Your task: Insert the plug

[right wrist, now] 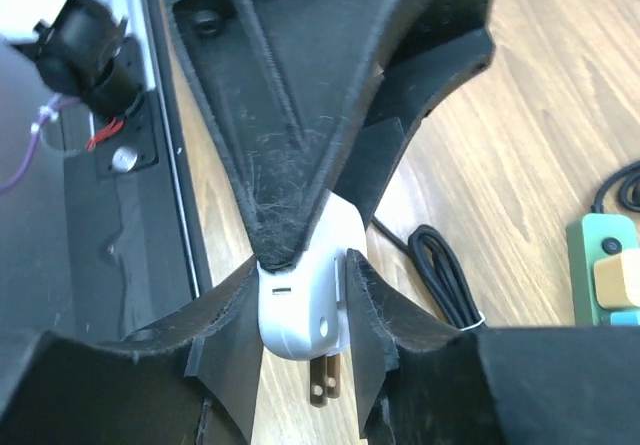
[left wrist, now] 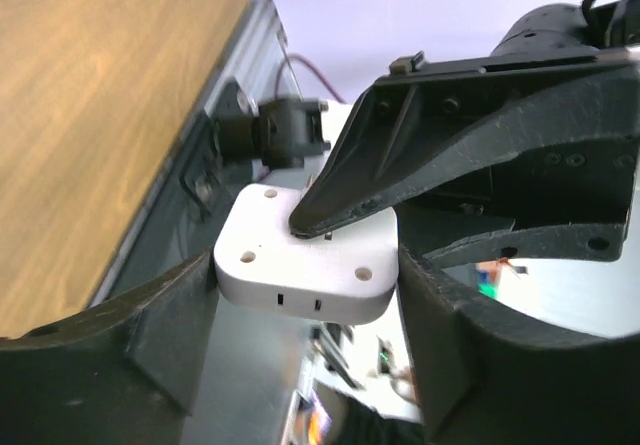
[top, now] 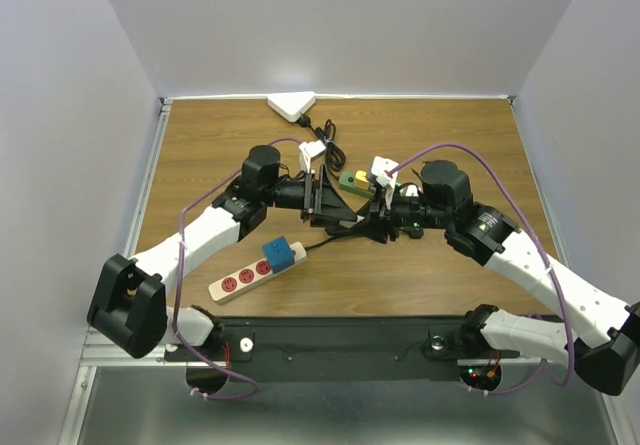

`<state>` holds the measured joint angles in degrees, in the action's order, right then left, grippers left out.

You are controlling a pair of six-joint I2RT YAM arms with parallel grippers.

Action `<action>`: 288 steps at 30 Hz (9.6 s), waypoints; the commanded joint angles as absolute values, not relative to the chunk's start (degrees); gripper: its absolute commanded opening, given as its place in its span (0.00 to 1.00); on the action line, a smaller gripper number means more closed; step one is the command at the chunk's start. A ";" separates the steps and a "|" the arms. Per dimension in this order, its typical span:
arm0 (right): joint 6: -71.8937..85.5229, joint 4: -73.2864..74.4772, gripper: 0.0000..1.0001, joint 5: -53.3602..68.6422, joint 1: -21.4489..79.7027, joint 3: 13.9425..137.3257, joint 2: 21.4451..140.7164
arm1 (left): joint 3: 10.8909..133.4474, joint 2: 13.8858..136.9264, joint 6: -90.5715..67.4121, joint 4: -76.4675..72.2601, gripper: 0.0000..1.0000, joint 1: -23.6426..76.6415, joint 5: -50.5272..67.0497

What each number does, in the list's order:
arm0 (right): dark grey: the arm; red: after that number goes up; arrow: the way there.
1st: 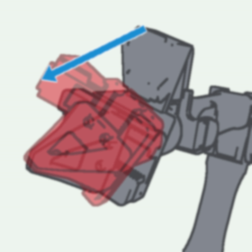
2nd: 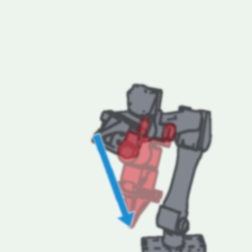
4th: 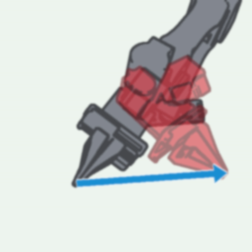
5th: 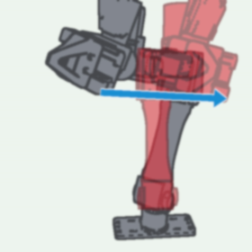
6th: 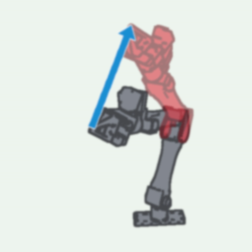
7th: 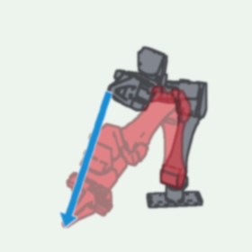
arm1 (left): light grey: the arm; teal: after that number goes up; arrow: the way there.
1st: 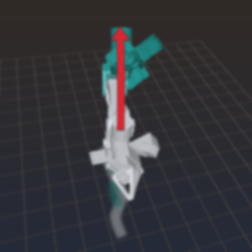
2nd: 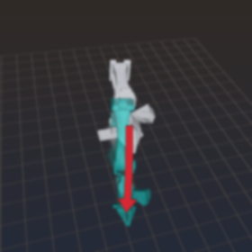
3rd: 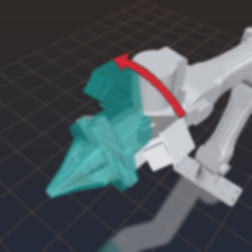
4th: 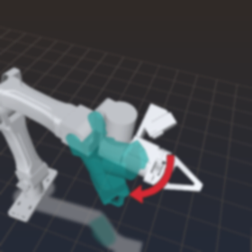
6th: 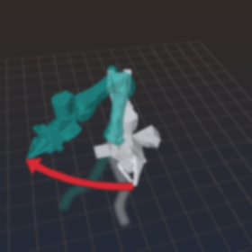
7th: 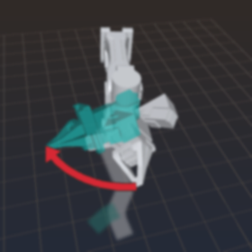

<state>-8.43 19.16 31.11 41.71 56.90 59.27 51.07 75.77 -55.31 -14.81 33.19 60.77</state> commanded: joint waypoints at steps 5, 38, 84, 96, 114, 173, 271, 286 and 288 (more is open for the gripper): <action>-1.23 15.56 0.00 22.06 42.10 59.15 59.32 | 46.41 68.82 -54.76 -34.62 0.99 31.55 53.62; 8.88 8.88 0.00 27.87 29.53 58.97 63.37 | 36.99 44.04 -28.98 5.68 0.93 28.65 -3.39; 10.37 8.09 0.00 22.77 29.62 53.09 56.96 | 23.73 51.67 -57.74 3.80 0.99 50.98 -16.71; 11.08 8.09 0.00 18.73 29.53 52.03 53.70 | 33.38 70.47 -52.65 -16.42 0.99 51.50 -7.13; 10.02 12.04 0.01 7.21 29.53 53.96 51.06 | 57.04 95.63 -43.16 -28.39 0.99 55.99 3.70; 2.73 -36.03 0.00 20.30 27.16 45.44 88.06 | 43.69 99.33 -40.61 -43.60 0.99 36.22 8.35; -2.55 -49.21 0.00 22.94 29.27 47.82 106.53 | 30.41 63.63 -34.54 -17.49 0.99 29.00 3.34; -1.32 -56.78 0.00 20.04 30.76 40.43 104.06 | 30.67 64.16 -33.58 -17.84 0.99 29.00 3.51; -1.41 -56.69 0.00 19.34 31.20 40.08 103.89 | 30.59 64.34 -33.49 -17.93 0.99 28.92 3.52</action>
